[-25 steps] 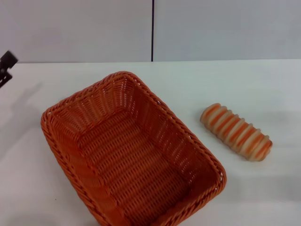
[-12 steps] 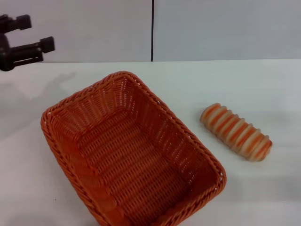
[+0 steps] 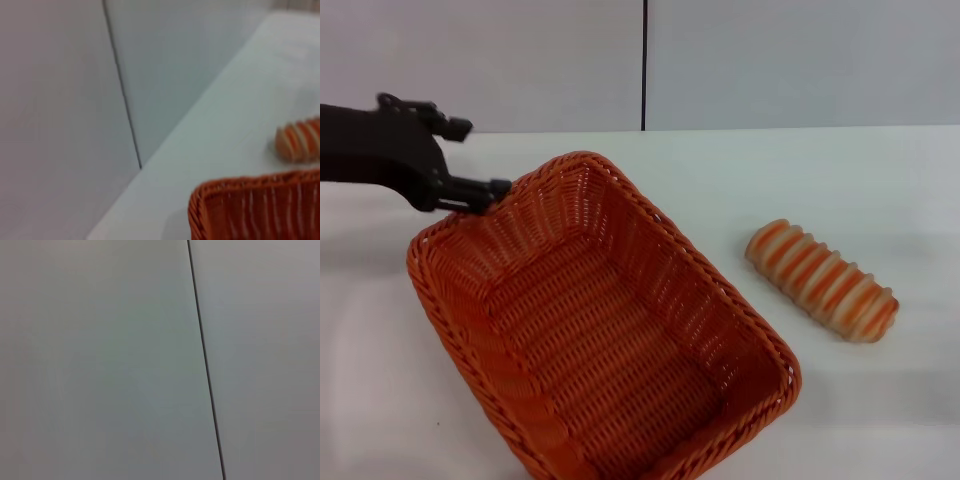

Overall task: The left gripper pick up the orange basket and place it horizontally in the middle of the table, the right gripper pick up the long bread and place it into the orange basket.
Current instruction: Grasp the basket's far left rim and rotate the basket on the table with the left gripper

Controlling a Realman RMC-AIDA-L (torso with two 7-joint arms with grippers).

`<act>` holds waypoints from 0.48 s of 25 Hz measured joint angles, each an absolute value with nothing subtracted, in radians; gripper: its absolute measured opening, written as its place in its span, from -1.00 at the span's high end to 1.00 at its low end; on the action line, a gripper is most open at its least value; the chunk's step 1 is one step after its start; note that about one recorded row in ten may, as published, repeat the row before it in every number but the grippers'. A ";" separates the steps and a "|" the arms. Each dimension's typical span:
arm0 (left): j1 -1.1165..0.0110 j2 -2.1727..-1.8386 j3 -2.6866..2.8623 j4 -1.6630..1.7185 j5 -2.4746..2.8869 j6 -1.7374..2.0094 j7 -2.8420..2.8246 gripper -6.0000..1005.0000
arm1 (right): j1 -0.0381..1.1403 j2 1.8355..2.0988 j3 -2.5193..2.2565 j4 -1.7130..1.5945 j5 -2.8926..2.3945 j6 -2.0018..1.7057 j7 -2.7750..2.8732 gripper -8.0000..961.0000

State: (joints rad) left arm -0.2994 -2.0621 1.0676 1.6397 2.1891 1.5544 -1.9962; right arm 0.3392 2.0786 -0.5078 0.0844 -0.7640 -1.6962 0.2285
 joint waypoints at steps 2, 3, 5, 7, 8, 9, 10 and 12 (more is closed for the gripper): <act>-0.325 -2.068 1.141 1.651 2.279 1.542 -2.034 -0.62 | 0.340 2.079 -0.508 0.084 -0.764 -1.695 0.228 -0.29; -0.328 -2.069 1.183 1.654 2.306 1.520 -2.049 -0.62 | 0.340 2.079 -0.508 0.085 -0.764 -1.694 0.229 -0.29; -0.324 -2.070 1.257 1.662 2.338 1.462 -2.072 -0.62 | 0.342 2.079 -0.508 0.085 -0.764 -1.684 0.228 -0.29; -0.315 -2.071 1.317 1.668 2.362 1.400 -2.086 -0.62 | 0.342 2.079 -0.508 0.085 -0.764 -1.682 0.228 -0.29; -0.311 -2.071 1.338 1.667 2.372 1.378 -2.091 -0.62 | 0.342 2.079 -0.507 0.085 -0.764 -1.680 0.229 -0.29; -0.311 -2.071 1.372 1.659 2.396 1.350 -2.101 -0.62 | 0.342 2.079 -0.507 0.085 -0.764 -1.678 0.228 -0.29; -0.313 -2.071 1.391 1.652 2.415 1.332 -2.110 -0.62 | 0.342 2.079 -0.505 0.085 -0.764 -1.676 0.228 -0.29; -0.316 -2.071 1.439 1.638 2.471 1.297 -2.135 -0.61 | 0.342 2.079 -0.504 0.085 -0.764 -1.676 0.229 -0.29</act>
